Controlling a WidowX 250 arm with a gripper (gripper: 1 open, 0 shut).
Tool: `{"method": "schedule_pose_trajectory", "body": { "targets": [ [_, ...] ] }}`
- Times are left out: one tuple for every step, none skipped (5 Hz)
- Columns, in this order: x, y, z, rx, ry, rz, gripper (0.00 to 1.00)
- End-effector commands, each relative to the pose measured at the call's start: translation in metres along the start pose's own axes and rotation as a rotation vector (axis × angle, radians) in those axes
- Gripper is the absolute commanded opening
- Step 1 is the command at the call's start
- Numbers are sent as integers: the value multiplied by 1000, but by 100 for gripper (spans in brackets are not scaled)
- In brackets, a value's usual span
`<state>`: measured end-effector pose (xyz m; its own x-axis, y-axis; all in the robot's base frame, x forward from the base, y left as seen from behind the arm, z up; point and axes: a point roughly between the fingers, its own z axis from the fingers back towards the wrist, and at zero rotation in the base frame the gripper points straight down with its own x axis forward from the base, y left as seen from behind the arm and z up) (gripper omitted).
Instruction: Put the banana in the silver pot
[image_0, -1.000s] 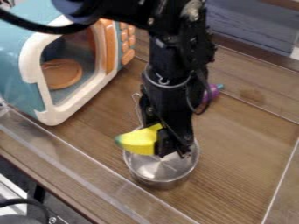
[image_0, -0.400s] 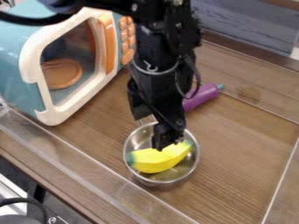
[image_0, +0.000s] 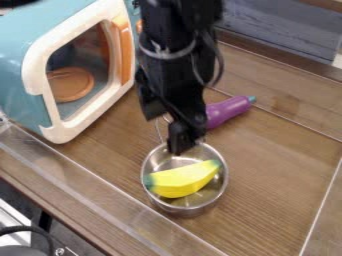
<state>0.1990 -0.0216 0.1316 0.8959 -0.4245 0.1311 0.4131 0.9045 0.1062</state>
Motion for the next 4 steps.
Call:
{"method": "schedule_pose_trajectory", "body": {
  "targets": [
    [3,12,7,-7,-76,-59,100],
    [1,19,4,-22,-96,-92,100],
    [-1,17,0,-24,-101,-52,100],
    [-2,14,-2,-29,-103,-21,100]
  ]
}}
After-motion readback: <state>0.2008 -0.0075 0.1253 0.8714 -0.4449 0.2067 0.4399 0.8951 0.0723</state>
